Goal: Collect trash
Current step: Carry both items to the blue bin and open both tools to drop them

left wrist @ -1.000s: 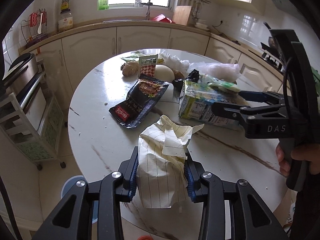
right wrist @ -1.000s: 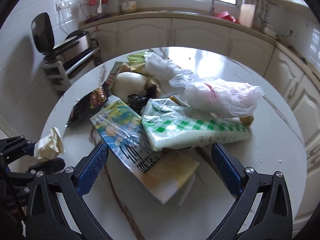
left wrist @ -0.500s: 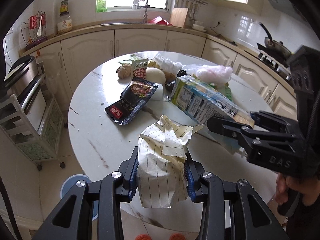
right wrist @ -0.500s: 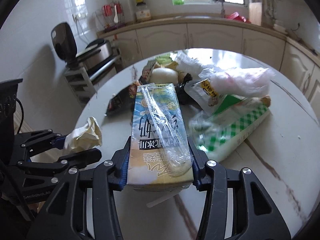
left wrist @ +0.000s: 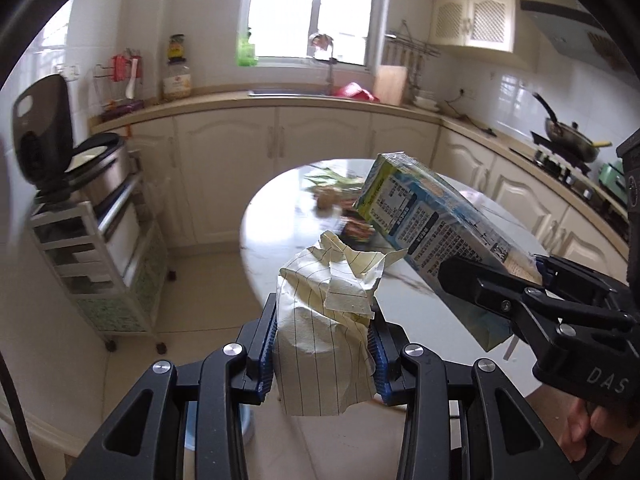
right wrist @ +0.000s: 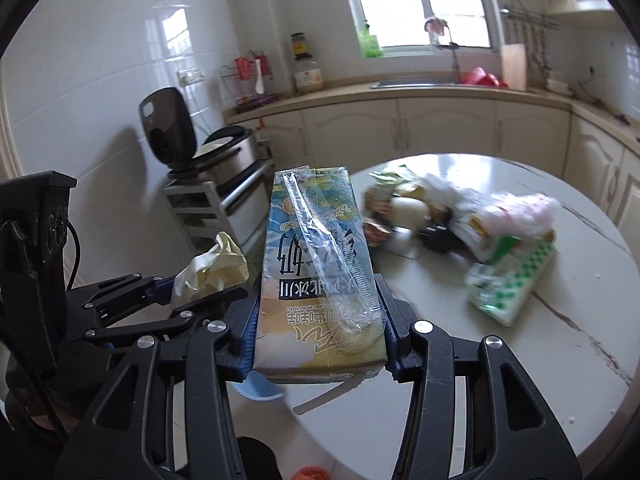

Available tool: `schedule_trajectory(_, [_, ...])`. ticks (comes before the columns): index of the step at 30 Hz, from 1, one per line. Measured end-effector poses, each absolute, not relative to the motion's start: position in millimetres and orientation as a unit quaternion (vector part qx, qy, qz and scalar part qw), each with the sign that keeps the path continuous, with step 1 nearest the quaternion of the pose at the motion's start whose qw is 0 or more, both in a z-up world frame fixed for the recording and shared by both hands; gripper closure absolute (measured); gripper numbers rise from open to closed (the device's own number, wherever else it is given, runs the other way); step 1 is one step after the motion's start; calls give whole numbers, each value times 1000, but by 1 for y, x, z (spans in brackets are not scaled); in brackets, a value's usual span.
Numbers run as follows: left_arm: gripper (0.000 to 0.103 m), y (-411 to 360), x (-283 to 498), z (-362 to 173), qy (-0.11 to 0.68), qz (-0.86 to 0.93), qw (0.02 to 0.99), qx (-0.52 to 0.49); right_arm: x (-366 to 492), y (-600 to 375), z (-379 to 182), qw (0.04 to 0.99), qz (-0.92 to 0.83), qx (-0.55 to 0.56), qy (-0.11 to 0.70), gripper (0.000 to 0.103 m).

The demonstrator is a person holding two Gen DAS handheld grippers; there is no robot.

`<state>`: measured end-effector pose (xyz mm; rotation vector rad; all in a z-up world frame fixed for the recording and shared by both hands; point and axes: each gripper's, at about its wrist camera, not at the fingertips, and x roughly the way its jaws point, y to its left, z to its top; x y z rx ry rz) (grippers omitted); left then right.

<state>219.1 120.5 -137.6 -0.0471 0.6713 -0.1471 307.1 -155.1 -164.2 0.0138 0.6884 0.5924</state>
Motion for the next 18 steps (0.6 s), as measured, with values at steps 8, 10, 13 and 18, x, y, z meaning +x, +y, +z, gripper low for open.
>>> schedule_trajectory(8, [68,235,190,-181,365,50,928,-48,308,-20,-200,861,357,-45,360,57])
schedule_trajectory(10, [68,258,189,-202,388,79,917,-53,310,10,-218,848,370,-57,374,57])
schedule_trajectory(13, [68,285,192,-241,429,109,894,-65,321,48,-255,829,376,-81,406,57])
schedule_trajectory(18, [67,299,217,-311,500,111,854,-91,348,80,-324,805,345,-114,468,57])
